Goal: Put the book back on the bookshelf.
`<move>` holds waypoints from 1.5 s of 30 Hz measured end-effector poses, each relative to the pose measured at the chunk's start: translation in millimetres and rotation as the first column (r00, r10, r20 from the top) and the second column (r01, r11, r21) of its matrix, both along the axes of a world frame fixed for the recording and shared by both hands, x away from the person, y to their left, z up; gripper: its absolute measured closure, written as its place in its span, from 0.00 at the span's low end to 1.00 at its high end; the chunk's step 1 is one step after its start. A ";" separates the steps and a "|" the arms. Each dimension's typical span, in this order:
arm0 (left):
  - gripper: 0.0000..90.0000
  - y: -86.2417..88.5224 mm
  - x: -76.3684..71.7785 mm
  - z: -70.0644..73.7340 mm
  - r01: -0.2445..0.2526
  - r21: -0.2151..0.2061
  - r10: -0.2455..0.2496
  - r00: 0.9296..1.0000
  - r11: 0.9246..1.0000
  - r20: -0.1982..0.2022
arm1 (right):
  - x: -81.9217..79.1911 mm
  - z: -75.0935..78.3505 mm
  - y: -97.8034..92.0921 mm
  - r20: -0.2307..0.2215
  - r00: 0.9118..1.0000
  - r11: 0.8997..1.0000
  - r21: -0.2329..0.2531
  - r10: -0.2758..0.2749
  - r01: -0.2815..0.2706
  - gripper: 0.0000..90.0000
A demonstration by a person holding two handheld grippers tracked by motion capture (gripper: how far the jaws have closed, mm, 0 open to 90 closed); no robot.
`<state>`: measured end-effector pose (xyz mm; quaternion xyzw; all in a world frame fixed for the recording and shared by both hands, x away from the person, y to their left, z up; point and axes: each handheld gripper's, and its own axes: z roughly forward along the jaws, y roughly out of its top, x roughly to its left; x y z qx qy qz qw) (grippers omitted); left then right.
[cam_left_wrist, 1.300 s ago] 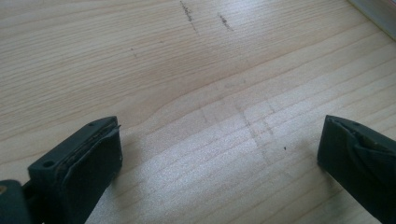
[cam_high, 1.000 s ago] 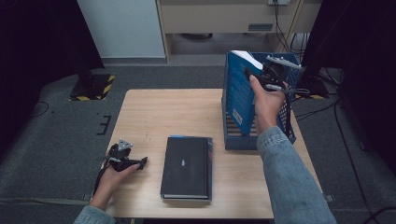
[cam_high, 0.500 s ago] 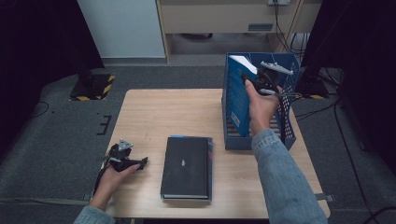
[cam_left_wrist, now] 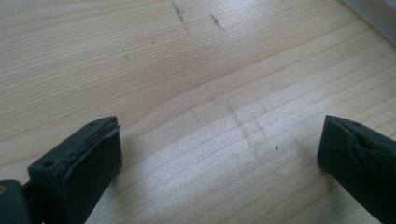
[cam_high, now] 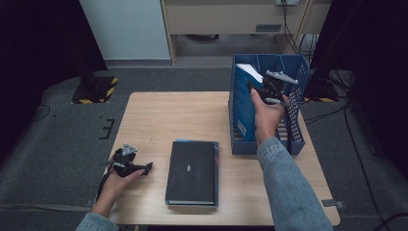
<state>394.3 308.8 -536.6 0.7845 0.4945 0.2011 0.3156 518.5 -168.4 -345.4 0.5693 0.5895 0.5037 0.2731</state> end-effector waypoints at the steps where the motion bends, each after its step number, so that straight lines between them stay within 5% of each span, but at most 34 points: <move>1: 0.00 0.0 0.0 0.0 0.000 0.000 0.000 1.000 1.000 0.000 | 0.0 -0.8 0.1 -0.003 1.000 1.000 0.000 0.001 -0.001 0.67; 22: 0.00 -0.3 0.0 0.2 0.006 0.002 -0.006 1.000 1.000 -0.002 | -4.5 -7.4 -1.0 -0.038 0.999 1.000 -0.010 0.016 -0.017 0.66; 32: 0.00 -0.8 -0.6 0.2 0.009 0.001 -0.009 1.000 1.000 -0.003 | -19.6 -5.1 0.1 -0.097 0.994 0.995 -0.078 0.052 -0.059 0.66; 45: 0.00 -1.3 -0.8 0.2 0.008 0.000 -0.008 1.000 1.000 -0.003 | -41.4 -11.1 -7.1 -0.135 0.988 0.993 -0.090 0.070 -0.083 0.65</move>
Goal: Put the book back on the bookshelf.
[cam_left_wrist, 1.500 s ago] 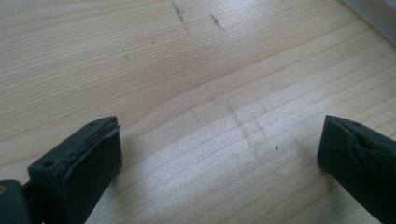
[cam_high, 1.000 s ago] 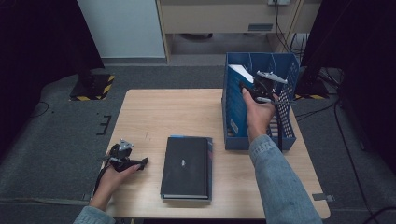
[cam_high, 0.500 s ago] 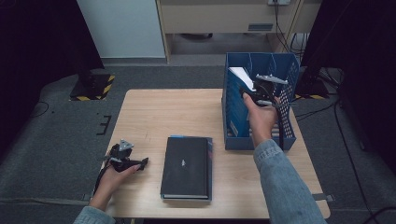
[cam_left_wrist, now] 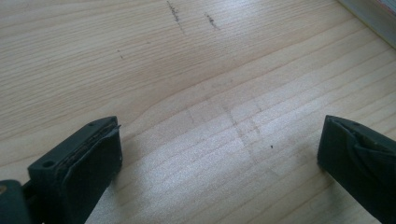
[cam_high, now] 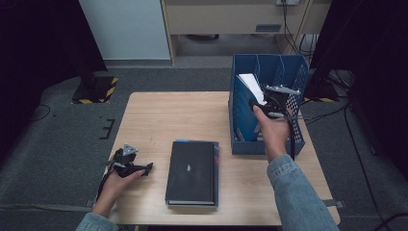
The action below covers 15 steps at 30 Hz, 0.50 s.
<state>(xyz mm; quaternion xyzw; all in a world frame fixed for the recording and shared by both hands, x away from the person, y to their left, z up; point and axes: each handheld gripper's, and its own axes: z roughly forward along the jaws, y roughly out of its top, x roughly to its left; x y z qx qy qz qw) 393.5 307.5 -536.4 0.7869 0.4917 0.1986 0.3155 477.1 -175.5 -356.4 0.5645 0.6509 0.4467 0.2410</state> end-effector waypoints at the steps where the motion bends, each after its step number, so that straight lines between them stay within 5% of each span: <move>1: 0.00 0.0 0.0 0.0 0.001 0.000 -0.001 1.000 1.000 0.000 | -0.3 0.2 -0.7 -0.004 1.000 1.000 0.002 0.001 -0.001 0.65; 15: 0.00 -0.1 -0.1 0.0 0.002 0.000 -0.002 1.000 1.000 0.000 | 3.1 4.9 -1.8 -0.030 1.000 1.000 0.008 0.006 -0.006 0.61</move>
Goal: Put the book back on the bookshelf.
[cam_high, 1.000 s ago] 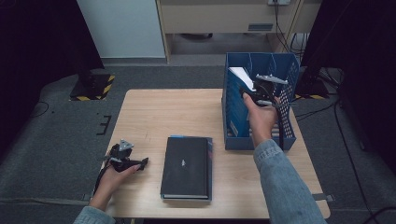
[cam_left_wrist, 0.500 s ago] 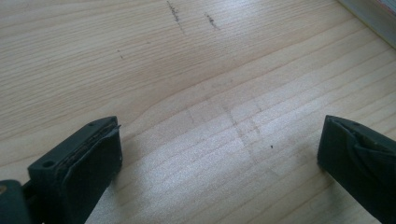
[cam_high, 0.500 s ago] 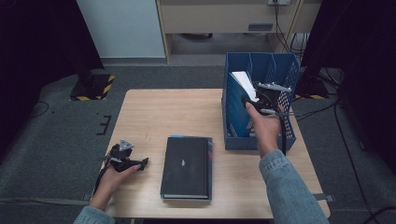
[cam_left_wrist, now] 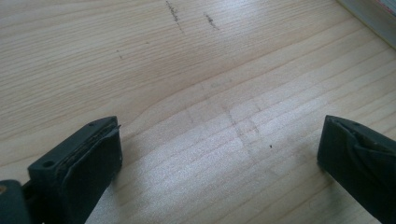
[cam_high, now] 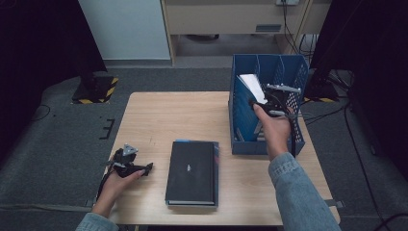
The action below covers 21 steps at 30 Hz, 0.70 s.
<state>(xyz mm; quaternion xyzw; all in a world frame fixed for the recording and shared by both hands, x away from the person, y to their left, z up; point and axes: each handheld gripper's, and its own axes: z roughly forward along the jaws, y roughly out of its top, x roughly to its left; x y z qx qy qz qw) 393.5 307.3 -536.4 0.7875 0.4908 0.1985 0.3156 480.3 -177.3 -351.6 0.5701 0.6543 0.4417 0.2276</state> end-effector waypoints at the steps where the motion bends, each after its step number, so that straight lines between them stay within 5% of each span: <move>1: 0.00 0.0 0.0 0.0 0.000 0.000 0.000 1.000 1.000 0.000 | 0.6 0.8 0.1 -0.002 1.000 1.000 -0.002 0.002 -0.002 0.61; 21: 0.00 -0.4 0.1 0.2 0.006 0.003 -0.006 1.000 1.000 -0.002 | 6.4 6.6 6.5 -0.008 1.000 0.999 -0.045 0.007 -0.008 0.55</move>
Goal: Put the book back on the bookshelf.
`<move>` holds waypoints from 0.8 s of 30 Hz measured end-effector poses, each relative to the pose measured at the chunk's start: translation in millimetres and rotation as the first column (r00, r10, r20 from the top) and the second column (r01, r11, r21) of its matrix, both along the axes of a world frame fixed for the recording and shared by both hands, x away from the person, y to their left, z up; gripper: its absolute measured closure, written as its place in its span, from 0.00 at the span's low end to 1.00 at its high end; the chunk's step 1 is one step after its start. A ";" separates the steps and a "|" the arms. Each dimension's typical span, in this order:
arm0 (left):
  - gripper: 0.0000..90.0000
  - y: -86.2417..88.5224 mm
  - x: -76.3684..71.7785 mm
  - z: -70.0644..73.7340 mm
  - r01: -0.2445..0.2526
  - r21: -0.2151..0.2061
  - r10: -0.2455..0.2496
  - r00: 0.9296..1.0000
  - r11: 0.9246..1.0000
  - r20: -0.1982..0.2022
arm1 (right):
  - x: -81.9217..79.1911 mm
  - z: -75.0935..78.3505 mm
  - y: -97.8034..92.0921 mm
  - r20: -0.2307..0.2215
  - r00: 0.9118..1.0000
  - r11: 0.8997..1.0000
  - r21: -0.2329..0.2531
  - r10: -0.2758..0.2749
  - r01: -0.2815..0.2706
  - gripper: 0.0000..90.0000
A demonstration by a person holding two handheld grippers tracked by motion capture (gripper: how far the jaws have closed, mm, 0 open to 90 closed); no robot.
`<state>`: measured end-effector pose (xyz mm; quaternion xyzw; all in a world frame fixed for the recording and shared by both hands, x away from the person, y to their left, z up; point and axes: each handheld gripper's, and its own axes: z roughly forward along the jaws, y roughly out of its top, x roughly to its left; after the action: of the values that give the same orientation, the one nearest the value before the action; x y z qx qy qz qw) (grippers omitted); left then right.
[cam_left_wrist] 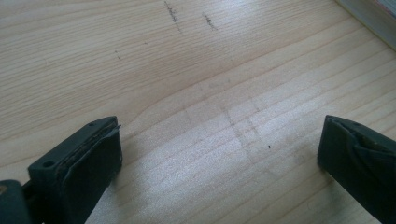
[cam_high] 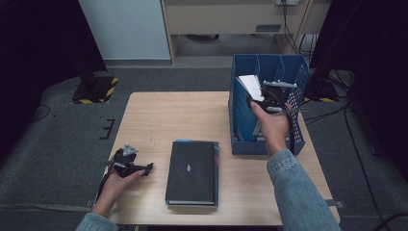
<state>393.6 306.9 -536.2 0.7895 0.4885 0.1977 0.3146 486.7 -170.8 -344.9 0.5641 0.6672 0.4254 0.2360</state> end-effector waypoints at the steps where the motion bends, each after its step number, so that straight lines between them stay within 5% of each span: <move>1: 0.00 -0.1 0.0 0.0 0.000 -0.001 0.000 1.000 1.000 0.000 | 0.2 -0.2 -0.5 0.000 1.000 1.000 0.000 -0.001 0.001 0.55; 11: 0.00 -0.4 0.1 -0.1 0.002 -0.002 -0.002 1.000 1.000 0.000 | 0.1 -0.5 -0.8 -0.007 1.000 1.000 0.006 -0.005 0.005 0.65; 24: 0.00 -0.5 0.0 -0.2 0.003 -0.003 -0.003 1.000 1.000 0.002 | 5.2 2.1 -0.4 0.022 0.999 0.999 0.037 -0.034 0.033 0.66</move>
<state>393.6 306.4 -536.4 0.7896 0.4873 0.1974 0.3163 491.9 -171.2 -342.8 0.5745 0.6470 0.4400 0.2403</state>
